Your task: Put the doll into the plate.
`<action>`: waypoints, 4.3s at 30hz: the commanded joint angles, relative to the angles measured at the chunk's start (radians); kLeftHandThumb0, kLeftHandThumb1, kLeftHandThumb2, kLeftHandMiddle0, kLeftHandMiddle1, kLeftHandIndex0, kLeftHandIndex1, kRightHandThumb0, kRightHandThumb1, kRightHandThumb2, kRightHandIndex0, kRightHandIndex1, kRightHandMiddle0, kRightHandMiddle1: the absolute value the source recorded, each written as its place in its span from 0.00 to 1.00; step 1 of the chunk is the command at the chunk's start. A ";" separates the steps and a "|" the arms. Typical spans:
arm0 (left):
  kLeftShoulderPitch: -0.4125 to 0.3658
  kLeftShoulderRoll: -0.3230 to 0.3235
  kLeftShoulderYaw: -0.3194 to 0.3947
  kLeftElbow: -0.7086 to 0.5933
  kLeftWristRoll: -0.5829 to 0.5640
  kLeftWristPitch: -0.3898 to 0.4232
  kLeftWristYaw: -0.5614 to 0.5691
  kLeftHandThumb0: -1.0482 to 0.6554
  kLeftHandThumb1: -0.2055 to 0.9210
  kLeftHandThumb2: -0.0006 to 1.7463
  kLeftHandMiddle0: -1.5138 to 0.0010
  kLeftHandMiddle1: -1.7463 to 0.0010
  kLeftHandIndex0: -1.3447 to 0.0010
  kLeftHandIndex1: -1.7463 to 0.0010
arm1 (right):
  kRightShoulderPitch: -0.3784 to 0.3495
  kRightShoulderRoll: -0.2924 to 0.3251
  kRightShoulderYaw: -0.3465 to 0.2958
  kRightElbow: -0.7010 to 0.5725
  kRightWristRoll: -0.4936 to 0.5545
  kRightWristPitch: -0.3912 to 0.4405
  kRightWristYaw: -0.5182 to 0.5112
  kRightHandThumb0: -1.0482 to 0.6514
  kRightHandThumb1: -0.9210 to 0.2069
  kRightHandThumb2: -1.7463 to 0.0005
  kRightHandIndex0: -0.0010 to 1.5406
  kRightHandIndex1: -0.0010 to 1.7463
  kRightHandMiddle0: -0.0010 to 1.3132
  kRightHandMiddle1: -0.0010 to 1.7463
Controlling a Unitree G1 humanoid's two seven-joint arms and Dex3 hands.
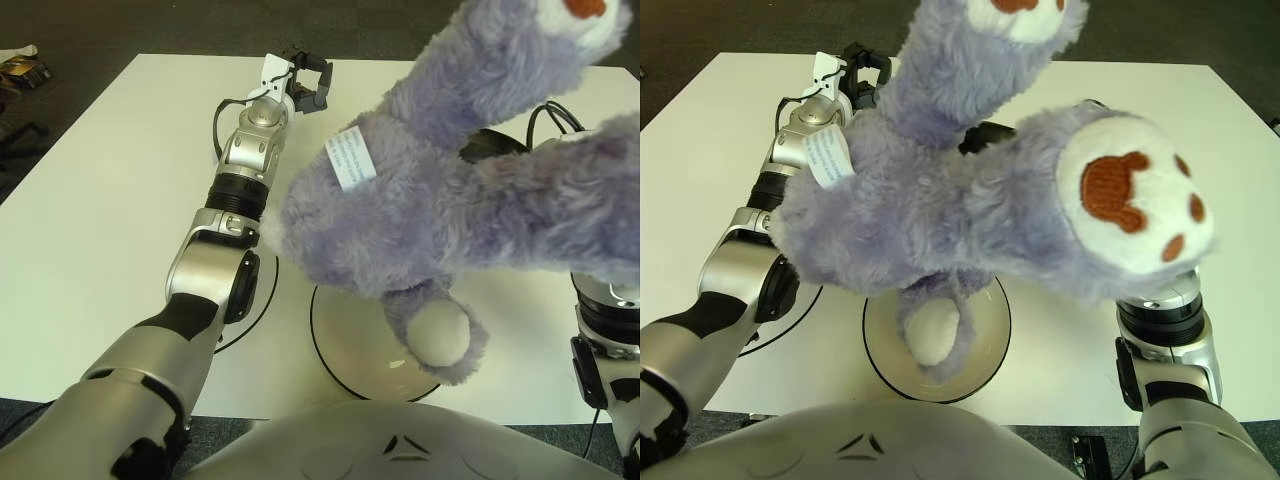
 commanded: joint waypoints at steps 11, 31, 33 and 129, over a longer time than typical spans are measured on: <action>-0.026 0.004 0.009 0.015 0.000 -0.026 -0.001 0.61 0.65 0.60 0.65 0.06 0.85 0.00 | -0.021 -0.005 0.002 0.005 0.014 0.003 -0.011 0.40 0.14 0.49 0.26 0.40 0.00 0.42; -0.034 -0.002 0.002 0.035 0.010 -0.030 0.016 0.61 0.65 0.59 0.66 0.09 0.80 0.00 | -0.018 -0.008 -0.003 0.010 0.016 -0.002 -0.006 0.40 0.14 0.49 0.26 0.40 0.00 0.42; -0.034 -0.002 0.002 0.038 0.010 -0.032 0.016 0.61 0.65 0.58 0.66 0.10 0.79 0.00 | -0.018 -0.008 -0.003 0.010 0.016 -0.003 -0.005 0.40 0.14 0.49 0.26 0.40 0.00 0.42; -0.056 0.019 0.003 0.083 0.009 -0.052 -0.015 0.61 0.77 0.46 0.76 0.16 0.72 0.00 | 0.006 -0.028 -0.014 0.319 -0.796 -0.604 -0.488 0.61 0.52 0.32 0.36 0.83 0.48 0.96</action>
